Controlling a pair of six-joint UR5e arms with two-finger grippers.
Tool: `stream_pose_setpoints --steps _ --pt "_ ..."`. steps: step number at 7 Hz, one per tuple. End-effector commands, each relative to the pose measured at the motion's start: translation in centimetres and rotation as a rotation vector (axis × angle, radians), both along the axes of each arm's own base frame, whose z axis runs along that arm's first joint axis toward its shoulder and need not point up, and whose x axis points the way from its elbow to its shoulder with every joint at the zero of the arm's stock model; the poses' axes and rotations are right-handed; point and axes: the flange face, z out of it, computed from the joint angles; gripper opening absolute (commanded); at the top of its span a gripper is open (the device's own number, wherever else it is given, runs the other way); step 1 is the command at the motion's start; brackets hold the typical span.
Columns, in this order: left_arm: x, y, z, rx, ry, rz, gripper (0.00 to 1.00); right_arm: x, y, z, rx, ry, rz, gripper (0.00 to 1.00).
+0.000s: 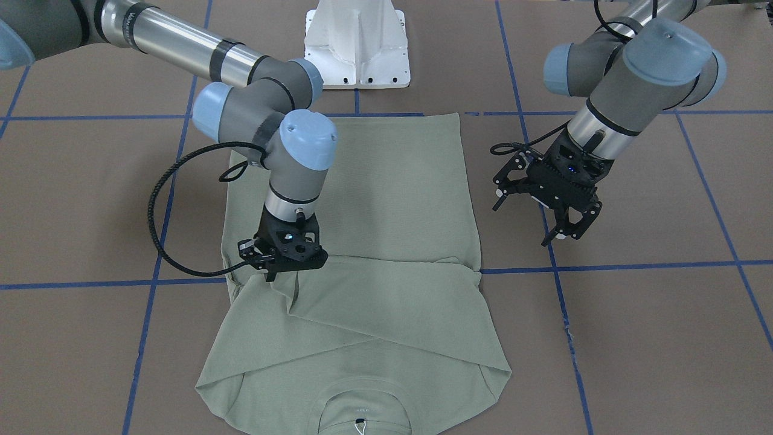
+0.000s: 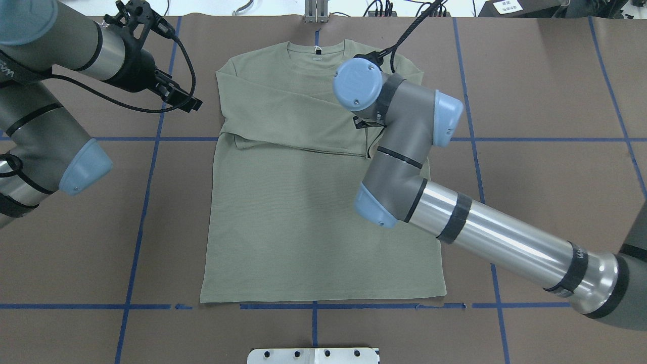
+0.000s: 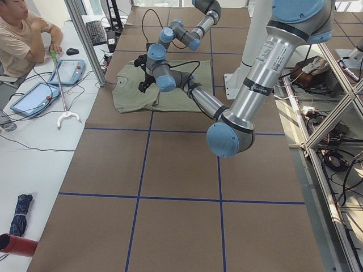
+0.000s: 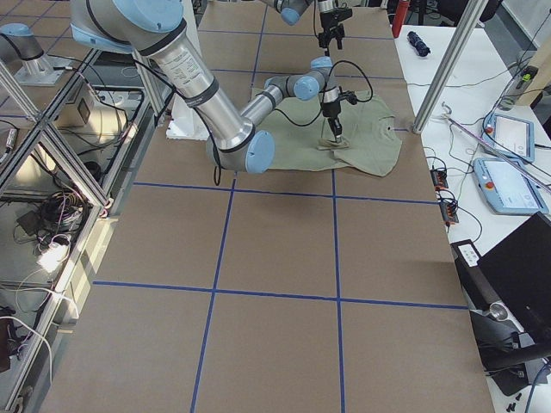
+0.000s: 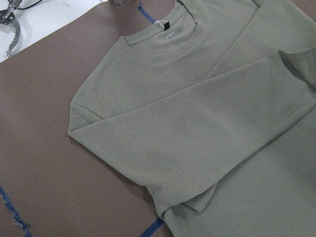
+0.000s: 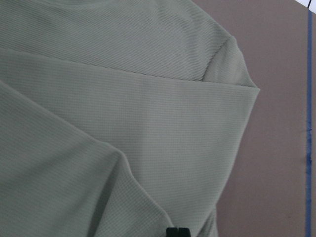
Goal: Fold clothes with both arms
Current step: 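Move both grippers to the shirt hem corners nearest the robot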
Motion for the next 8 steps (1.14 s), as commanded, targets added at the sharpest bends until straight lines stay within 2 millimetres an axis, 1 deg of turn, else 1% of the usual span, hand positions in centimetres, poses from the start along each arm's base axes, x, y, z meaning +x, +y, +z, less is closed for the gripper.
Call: stream_pose_setpoints --steps 1,2,3,4,5,6,7,8 --pt "0.1 0.1 -0.1 0.0 0.002 0.001 1.0 3.1 -1.1 2.8 0.015 0.04 -0.025 0.0" --pt "0.1 0.1 -0.2 0.002 0.004 0.001 1.0 3.1 -1.2 3.1 0.014 0.047 -0.03 0.0" --pt "0.1 0.1 -0.2 0.011 0.01 0.0 1.0 3.0 -1.3 3.2 0.009 0.046 -0.022 0.1" --pt "0.1 0.1 -0.2 0.011 0.01 0.0 1.0 2.8 -1.4 3.0 0.015 0.032 -0.012 0.99" --pt "0.0 0.2 -0.4 0.001 0.018 -0.007 1.0 2.7 -1.5 1.6 0.023 -0.067 0.0 1.0" --pt "-0.2 0.4 -1.0 -0.036 0.039 -0.039 1.0 3.0 -1.4 0.1 -0.029 -0.21 0.027 1.0" --pt "-0.3 1.4 -0.7 -0.114 0.067 -0.076 1.0 3.8 -0.1 -1.4 -0.09 -0.312 0.063 1.0" --pt "0.6 4.3 -0.5 -0.185 0.095 -0.125 1.0 6.5 2.2 -1.5 -0.102 -0.368 0.093 1.0"
